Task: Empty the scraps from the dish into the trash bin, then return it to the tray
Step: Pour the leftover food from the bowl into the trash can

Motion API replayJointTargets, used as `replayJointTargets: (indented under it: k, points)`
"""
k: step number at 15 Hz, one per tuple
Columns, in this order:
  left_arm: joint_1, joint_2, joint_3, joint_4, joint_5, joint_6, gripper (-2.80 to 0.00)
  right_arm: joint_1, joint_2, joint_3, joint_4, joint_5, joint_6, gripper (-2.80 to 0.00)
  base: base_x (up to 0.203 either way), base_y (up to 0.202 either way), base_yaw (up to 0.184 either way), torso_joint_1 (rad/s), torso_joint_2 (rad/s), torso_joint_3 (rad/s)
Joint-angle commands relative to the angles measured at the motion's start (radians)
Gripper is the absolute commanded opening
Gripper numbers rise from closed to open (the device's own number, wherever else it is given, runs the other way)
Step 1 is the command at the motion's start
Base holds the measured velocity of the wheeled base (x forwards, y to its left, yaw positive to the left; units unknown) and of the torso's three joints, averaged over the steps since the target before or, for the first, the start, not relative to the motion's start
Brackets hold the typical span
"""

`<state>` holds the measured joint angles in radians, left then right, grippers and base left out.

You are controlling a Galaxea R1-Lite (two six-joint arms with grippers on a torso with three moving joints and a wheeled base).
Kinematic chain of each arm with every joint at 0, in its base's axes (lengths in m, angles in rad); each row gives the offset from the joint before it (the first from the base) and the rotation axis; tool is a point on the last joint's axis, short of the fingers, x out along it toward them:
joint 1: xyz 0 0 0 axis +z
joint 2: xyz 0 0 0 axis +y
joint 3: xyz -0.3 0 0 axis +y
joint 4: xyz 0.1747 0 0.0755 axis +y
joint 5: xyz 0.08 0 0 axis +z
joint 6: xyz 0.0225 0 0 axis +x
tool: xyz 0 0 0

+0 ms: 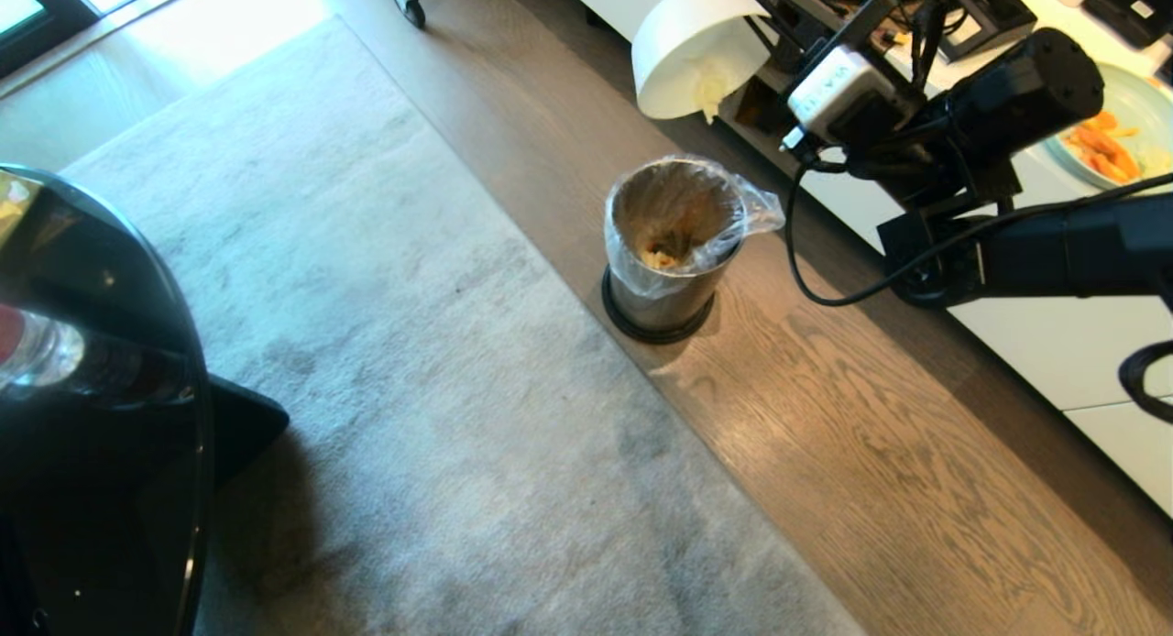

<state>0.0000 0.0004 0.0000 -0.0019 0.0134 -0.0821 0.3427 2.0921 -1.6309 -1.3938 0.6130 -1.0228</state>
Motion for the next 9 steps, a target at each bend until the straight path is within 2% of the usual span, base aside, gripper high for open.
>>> replayJointTargets:
  k: [1, 3, 6, 9]
  points:
    - [0.000, 0.000, 0.000, 0.000, 0.000, -0.001, -2.80, -0.018, 0.008, -0.007, -0.037, 0.057, 0.020, -2.80, 0.000, 0.000, 0.000, 0.000, 0.00, 0.000]
    - [0.000, 0.000, 0.000, 0.000, 0.000, -0.001, -2.80, -0.035, 0.019, -0.028, -0.058, 0.061, 0.035, -2.80, 0.000, 0.000, 0.000, 0.000, 0.00, 0.000]
    - [0.000, 0.000, 0.000, 0.000, 0.000, -0.001, -2.80, -0.040, 0.052, -0.106, -0.149, 0.057, 0.151, -2.80, 0.000, 0.000, 0.000, 0.000, 0.00, 0.000]
    - [0.000, 0.000, 0.000, 0.000, 0.000, -0.001, -2.80, -0.062, 0.064, -0.158, -0.167, 0.059, 0.171, -2.80, 0.000, 0.000, 0.000, 0.000, 0.00, 0.000]
